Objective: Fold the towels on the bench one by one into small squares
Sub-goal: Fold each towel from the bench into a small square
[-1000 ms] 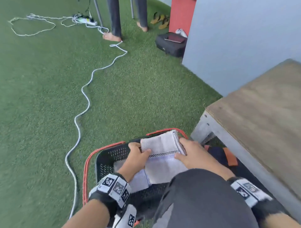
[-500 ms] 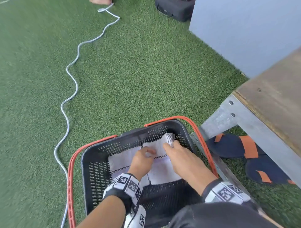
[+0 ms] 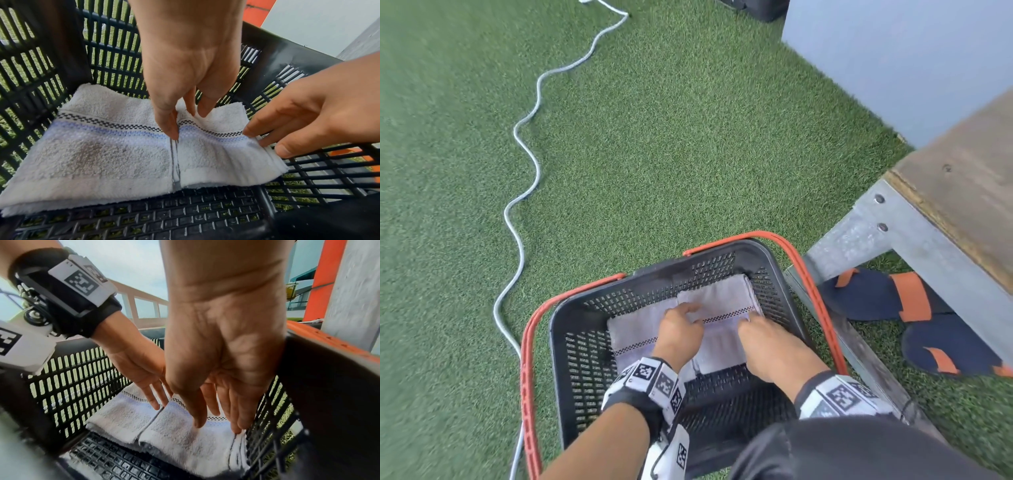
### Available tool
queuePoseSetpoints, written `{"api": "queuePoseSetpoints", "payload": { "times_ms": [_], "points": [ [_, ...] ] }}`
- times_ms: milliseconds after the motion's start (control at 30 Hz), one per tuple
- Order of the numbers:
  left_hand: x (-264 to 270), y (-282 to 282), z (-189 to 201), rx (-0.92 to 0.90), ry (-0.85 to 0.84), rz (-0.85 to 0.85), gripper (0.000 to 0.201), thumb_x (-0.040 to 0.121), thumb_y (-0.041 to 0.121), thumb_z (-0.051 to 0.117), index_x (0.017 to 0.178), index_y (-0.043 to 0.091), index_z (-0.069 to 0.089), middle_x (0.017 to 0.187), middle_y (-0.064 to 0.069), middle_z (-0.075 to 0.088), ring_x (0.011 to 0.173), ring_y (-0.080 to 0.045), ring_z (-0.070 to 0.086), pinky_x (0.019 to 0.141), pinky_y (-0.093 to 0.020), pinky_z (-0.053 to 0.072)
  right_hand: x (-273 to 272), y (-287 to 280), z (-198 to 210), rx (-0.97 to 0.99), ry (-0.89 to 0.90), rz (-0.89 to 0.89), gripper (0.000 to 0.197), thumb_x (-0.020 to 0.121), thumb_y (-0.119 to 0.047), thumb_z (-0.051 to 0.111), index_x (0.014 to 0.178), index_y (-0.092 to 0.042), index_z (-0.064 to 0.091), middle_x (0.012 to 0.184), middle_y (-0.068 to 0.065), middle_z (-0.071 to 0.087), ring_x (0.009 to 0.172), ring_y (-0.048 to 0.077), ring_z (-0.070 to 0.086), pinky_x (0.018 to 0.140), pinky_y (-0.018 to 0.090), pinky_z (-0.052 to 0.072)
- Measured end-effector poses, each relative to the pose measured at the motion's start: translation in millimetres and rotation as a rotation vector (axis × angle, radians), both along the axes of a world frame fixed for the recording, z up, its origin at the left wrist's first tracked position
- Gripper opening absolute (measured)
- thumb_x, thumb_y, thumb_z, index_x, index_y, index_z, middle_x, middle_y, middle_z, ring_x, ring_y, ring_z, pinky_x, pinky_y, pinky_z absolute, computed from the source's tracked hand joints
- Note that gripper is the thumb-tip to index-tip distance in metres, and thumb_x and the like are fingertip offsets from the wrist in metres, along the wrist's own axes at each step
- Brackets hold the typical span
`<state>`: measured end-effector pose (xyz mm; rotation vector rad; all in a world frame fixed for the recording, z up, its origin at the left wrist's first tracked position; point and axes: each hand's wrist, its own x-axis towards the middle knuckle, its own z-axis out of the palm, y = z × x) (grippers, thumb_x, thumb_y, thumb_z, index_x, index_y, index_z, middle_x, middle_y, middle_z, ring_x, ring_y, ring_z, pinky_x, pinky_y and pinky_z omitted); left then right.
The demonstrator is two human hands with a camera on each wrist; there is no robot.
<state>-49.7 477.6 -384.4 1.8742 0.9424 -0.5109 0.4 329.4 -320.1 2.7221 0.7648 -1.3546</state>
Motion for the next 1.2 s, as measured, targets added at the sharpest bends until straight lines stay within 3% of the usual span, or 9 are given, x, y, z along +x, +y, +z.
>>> {"api": "queuePoseSetpoints", "payload": {
  "times_ms": [167,367,433,500,633,733,900,1000,1200],
  "points": [
    [4.5,2.5,14.1,0.014,0.022,-0.047,0.031,0.096,0.017,0.05,0.126,0.018,0.058,0.131,-0.011,0.051,0.056,-0.013,0.053,0.041,-0.015,0.037,6.3,-2.6,16.4,0.144,0.005,-0.031,0.046,0.09,0.005,0.052,0.133,-0.009,0.049,0.136,0.009,0.047,0.129,0.029,0.049,0.104,0.043,0.044],
    [25.4,2.2,69.0,0.004,-0.075,-0.222,0.016,0.097,0.023,0.056,0.102,0.012,0.067,0.083,0.002,0.063,0.068,-0.01,0.058,0.054,-0.019,0.042,24.0,-17.5,65.9,0.429,-0.115,-0.093,0.032,0.095,-0.014,0.043,0.125,-0.014,0.055,0.125,0.005,0.056,0.115,0.026,0.057,0.096,0.042,0.045],
    [35.7,1.2,95.3,-0.017,-0.127,-0.288,0.014,0.097,0.021,0.056,0.096,0.013,0.068,0.083,0.001,0.066,0.067,-0.013,0.062,0.061,-0.024,0.049,28.3,-30.7,85.5,0.554,-0.163,-0.148,0.038,0.093,-0.024,0.038,0.122,-0.014,0.06,0.116,0.003,0.061,0.102,0.013,0.06,0.093,0.036,0.047],
    [43.9,-0.6,124.6,-0.031,-0.169,-0.363,0.012,0.096,0.022,0.058,0.092,0.018,0.068,0.085,0.002,0.07,0.06,-0.009,0.064,0.07,-0.032,0.055,27.1,-47.5,113.3,0.651,-0.224,-0.213,0.032,0.097,-0.02,0.041,0.12,-0.014,0.063,0.102,-0.006,0.062,0.08,-0.009,0.051,0.081,0.014,0.041],
    [47.6,-8.9,193.9,-0.007,-0.235,-0.487,0.014,0.099,0.029,0.057,0.097,0.021,0.068,0.096,-0.001,0.073,0.079,-0.018,0.072,0.084,-0.04,0.057,15.3,-80.5,173.0,0.741,-0.318,-0.324,0.023,0.099,-0.009,0.049,0.11,-0.021,0.065,0.071,-0.013,0.059,0.062,-0.003,0.055,0.063,0.013,0.04],
    [42.1,-17.4,249.9,0.025,-0.28,-0.572,0.02,0.102,0.028,0.053,0.11,0.014,0.065,0.104,-0.003,0.07,0.083,-0.018,0.068,0.081,-0.034,0.055,1.2,-108.4,210.2,0.791,-0.374,-0.426,0.022,0.098,-0.016,0.052,0.111,-0.029,0.065,0.085,-0.01,0.069,0.068,0.002,0.063,0.078,0.032,0.053],
    [40.0,-57.0,337.1,0.109,-0.441,-0.699,0.015,0.101,0.028,0.054,0.098,0.018,0.065,0.098,-0.002,0.072,0.09,-0.026,0.072,0.084,-0.043,0.058,-33.7,-169.7,268.9,0.781,-0.448,-0.495,0.018,0.1,-0.019,0.055,0.111,-0.031,0.063,0.099,-0.024,0.064,0.077,-0.02,0.058,0.07,0.008,0.042],
    [42.1,-103.9,383.0,0.14,-0.529,-0.792,0.019,0.101,0.029,0.055,0.104,0.014,0.067,0.097,0.0,0.073,0.084,-0.022,0.072,0.076,-0.036,0.058,-55.7,-213.6,295.4,0.748,-0.492,-0.557,0.015,0.1,-0.021,0.057,0.108,-0.032,0.062,0.109,-0.016,0.066,0.094,-0.008,0.06,0.081,0.016,0.046],
    [42.8,-234.3,432.9,0.114,-0.614,-1.06,0.022,0.098,0.028,0.058,0.102,0.009,0.069,0.096,-0.004,0.074,0.078,-0.021,0.068,0.074,-0.033,0.054,-110.5,-312.2,315.2,0.629,-0.615,-0.738,0.013,0.099,-0.02,0.057,0.102,-0.033,0.059,0.096,-0.017,0.063,0.069,-0.001,0.059,0.072,0.025,0.05]
  ]
}}
